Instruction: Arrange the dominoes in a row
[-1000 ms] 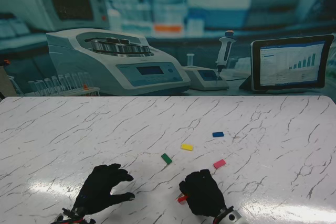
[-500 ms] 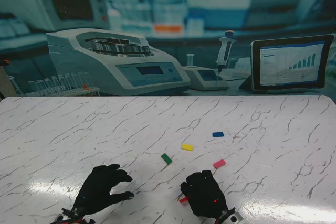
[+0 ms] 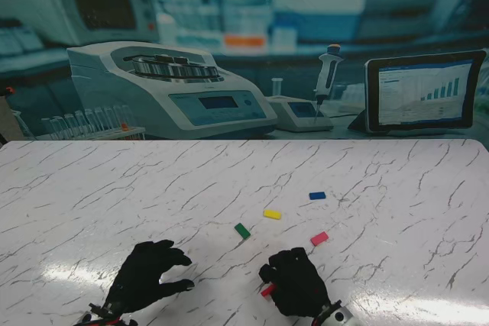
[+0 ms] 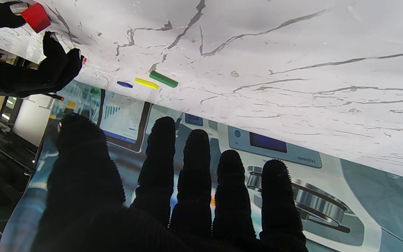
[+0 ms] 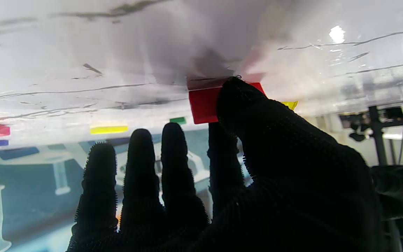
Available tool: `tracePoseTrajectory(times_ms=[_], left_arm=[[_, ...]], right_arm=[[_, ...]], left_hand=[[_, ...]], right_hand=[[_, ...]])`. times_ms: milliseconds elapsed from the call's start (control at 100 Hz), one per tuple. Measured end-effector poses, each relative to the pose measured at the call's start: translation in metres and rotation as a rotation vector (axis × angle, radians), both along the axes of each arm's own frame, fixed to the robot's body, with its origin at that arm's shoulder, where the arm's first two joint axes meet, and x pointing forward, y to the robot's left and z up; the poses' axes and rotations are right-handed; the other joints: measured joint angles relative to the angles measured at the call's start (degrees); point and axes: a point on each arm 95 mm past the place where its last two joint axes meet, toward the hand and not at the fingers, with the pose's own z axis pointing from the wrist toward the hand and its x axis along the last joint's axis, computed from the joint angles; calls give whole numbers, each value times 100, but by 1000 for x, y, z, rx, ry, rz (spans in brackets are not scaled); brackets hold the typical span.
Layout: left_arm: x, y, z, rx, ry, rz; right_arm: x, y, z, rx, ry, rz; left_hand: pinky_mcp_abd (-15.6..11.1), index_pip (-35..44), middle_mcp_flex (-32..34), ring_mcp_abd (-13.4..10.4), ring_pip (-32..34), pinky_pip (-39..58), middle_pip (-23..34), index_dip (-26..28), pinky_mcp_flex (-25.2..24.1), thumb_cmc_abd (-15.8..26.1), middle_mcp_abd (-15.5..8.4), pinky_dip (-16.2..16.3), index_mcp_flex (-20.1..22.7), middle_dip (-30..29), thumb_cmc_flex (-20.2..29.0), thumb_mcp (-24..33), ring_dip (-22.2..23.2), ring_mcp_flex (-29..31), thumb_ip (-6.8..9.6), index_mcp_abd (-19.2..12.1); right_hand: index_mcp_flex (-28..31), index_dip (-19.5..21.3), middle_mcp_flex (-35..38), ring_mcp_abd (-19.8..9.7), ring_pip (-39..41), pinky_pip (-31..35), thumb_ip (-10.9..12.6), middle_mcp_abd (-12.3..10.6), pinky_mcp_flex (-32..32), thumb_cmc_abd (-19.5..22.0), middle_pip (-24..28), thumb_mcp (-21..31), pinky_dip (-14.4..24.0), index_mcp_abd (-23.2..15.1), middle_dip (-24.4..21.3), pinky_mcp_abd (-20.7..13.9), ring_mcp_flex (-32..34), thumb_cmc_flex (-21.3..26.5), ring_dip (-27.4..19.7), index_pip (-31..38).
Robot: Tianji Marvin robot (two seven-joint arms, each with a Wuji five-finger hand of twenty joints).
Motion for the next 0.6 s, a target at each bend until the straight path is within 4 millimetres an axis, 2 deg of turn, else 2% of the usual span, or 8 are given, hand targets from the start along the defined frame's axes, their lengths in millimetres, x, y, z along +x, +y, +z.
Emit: tracePoseTrajectory(times_ms=[160,250,390,600], left_arm=[[0,0,0,0,0,1],[0,1,0,0,0,2],[0,1,0,-1,-1,3],[0,1,0,-1,1,5]], right_arm=[[0,5,2,-1,17,30],[0,7,3,-4,24,41],[0,8,3,-15,33,51],[0,8,3,-32,36,48]], left_hand=[[1,1,1,0,0,0,0,0,0,0,0,0,0,0,0,0,0,0,0,0],[2,2,1,0,0,1,0,0,0,0,0,1,0,0,0,0,0,0,0,0],[53,6,4,0,0,5,1,0,0,0,0,2,0,0,0,0,0,2,0,0],[54,39,14,0,-1,7,1,0,0,0,0,3,0,0,0,0,0,3,0,0]], right_hand=[[90,-314,264,32,8,-10,0,0,0,16,-111,0,0,9,-120,0,95,-1,1,-502],[211,-657,269,32,-25,-60,0,-10,0,16,-159,-1,0,59,-177,0,100,-1,4,-436],[701,-728,347,32,-76,-72,0,-65,0,79,-205,-39,0,65,-182,0,102,15,66,-225],[797,-728,483,24,-68,-74,13,-88,3,151,-175,-27,0,65,-219,0,169,78,86,-146]])
